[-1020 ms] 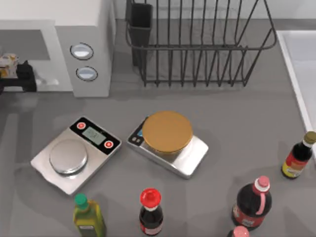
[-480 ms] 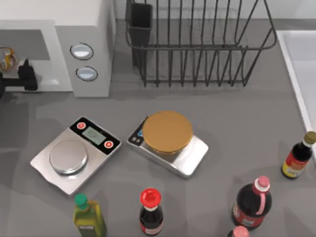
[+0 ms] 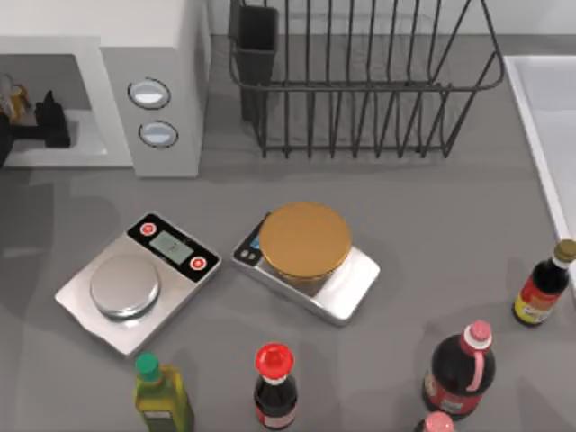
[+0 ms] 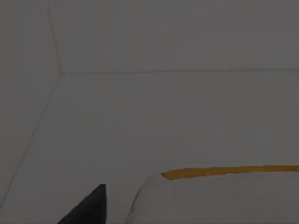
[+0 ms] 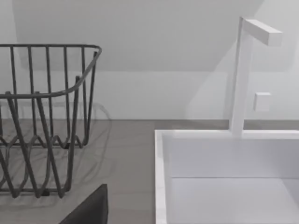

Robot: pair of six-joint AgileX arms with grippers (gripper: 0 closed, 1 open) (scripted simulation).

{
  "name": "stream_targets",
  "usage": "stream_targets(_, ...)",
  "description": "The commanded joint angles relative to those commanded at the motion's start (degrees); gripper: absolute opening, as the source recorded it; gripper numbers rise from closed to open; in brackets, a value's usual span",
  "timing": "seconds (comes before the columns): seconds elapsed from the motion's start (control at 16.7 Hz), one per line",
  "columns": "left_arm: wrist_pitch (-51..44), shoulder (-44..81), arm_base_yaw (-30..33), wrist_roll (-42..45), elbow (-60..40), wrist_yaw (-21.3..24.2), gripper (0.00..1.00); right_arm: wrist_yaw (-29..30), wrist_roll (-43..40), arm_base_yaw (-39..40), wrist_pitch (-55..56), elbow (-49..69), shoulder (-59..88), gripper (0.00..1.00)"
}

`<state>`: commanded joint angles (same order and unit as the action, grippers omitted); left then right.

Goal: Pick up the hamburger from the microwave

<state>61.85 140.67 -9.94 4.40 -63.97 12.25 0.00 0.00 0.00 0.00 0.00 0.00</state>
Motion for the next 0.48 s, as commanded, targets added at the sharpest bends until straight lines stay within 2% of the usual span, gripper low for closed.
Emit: stream_targets(0.48,-17.17,16.7,1.94,-0.67,-31.35,-1.95,1.0,0.0,0.0,0.0,0.0,0.0,0.0,1.0)
